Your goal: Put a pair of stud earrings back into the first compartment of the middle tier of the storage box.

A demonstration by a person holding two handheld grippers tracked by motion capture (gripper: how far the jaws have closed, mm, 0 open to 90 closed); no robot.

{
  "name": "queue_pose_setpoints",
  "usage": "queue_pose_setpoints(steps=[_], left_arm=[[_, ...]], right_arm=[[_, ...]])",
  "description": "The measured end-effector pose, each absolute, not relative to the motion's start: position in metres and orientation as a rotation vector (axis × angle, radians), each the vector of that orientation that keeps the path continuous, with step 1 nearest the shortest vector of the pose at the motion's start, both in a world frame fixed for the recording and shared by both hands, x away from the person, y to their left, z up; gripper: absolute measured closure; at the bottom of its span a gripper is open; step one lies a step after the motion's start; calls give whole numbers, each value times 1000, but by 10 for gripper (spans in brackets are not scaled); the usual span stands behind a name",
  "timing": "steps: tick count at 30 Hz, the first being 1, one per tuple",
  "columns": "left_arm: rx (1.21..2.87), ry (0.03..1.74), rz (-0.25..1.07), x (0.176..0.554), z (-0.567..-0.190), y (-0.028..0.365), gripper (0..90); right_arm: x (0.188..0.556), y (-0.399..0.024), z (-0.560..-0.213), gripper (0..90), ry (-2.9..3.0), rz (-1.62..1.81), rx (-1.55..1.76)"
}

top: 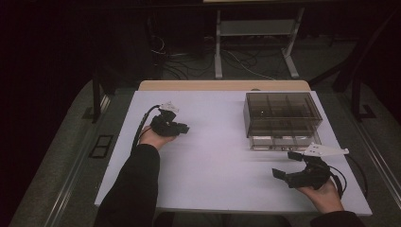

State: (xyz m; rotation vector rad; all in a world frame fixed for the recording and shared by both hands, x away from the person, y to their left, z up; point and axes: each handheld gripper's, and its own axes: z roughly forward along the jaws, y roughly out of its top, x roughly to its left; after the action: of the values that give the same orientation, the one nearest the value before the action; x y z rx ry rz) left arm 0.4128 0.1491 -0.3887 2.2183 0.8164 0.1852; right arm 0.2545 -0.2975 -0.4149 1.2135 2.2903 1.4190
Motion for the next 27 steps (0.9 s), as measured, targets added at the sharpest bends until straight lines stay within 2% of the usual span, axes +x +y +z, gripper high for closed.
queue_pose_setpoints(steps=[14,27], left_arm=[[2186,734,199,406,-351,135,776],[2109,653,150,404,-332,96,776]], right_arm=[[255,-297,-415,7,2291,1418,1217],[254,-297,-415,7,2291,1421,1215]])
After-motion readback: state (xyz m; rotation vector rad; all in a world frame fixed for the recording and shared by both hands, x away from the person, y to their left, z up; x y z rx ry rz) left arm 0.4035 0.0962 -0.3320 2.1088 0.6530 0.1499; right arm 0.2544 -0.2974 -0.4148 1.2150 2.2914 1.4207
